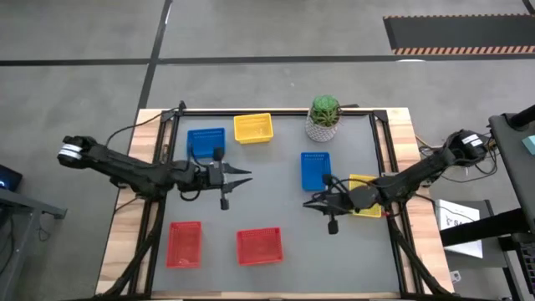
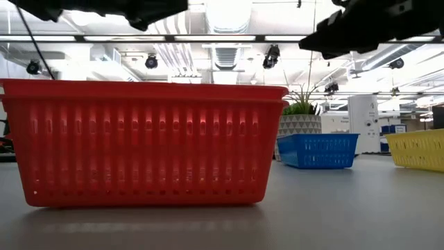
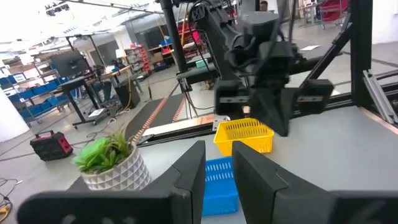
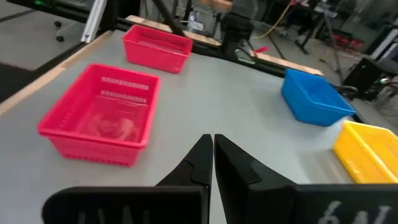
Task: Stack baskets by color
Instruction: Stack the blue basket on top of the blue basket
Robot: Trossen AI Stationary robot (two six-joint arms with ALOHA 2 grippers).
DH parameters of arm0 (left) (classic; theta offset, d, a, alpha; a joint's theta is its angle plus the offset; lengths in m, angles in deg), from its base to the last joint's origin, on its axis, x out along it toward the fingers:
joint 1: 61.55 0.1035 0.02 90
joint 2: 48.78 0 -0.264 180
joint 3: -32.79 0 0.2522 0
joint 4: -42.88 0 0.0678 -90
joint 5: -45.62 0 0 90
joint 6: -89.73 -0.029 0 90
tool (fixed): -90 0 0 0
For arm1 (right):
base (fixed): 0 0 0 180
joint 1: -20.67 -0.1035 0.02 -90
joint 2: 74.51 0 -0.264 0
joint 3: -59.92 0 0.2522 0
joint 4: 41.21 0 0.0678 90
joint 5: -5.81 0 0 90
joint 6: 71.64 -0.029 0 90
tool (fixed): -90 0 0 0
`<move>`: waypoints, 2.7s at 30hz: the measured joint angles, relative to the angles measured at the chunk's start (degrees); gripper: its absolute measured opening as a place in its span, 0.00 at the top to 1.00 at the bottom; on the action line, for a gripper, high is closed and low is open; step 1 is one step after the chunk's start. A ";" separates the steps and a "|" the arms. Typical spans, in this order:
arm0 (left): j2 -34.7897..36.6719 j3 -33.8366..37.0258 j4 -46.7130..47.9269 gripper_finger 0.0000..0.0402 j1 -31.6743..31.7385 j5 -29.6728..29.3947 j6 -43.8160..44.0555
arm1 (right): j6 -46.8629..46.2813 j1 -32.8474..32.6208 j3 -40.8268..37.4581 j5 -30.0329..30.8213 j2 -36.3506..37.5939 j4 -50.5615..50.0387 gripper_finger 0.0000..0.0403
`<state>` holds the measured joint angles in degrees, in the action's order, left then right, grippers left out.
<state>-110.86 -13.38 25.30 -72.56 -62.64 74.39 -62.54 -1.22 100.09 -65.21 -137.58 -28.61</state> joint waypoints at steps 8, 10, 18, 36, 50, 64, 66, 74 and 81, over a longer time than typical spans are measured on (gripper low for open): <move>-10.64 -6.96 -2.65 0.84 0.00 0.03 -0.02 | 6.07 10.18 -5.07 -12.46 8.10 1.58 0.98; -12.35 -8.76 -2.35 0.84 0.00 0.04 -0.03 | 6.97 13.22 -6.51 -15.91 10.60 1.40 0.98; -15.35 -14.70 6.17 0.84 0.03 0.15 2.94 | 6.55 18.30 -12.46 -22.72 22.90 0.77 0.98; -31.10 -30.71 24.79 0.84 1.11 2.99 12.07 | 5.75 18.18 -10.24 -22.01 33.03 -10.13 0.98; -47.91 -46.34 24.74 0.84 2.36 6.37 12.09 | 7.17 18.18 -8.82 -21.98 38.67 -20.10 0.98; -58.98 -54.43 24.43 0.84 5.03 8.31 13.52 | 5.90 18.18 -8.82 -21.90 48.52 -28.40 0.98; -59.75 -54.61 24.40 0.84 5.38 8.47 13.51 | 5.90 18.18 -8.82 -21.79 48.44 -28.25 0.98; -60.92 -54.73 24.46 0.77 6.49 11.23 13.53 | 5.93 18.18 -8.82 -21.86 48.41 -28.89 0.98; -61.29 -55.06 23.00 0.56 6.75 9.31 13.16 | 6.07 18.18 -8.82 -21.86 48.39 -29.03 0.98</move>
<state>-172.16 -68.43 48.30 -65.80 -53.33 87.55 -56.47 16.96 91.26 -87.07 -89.19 -57.64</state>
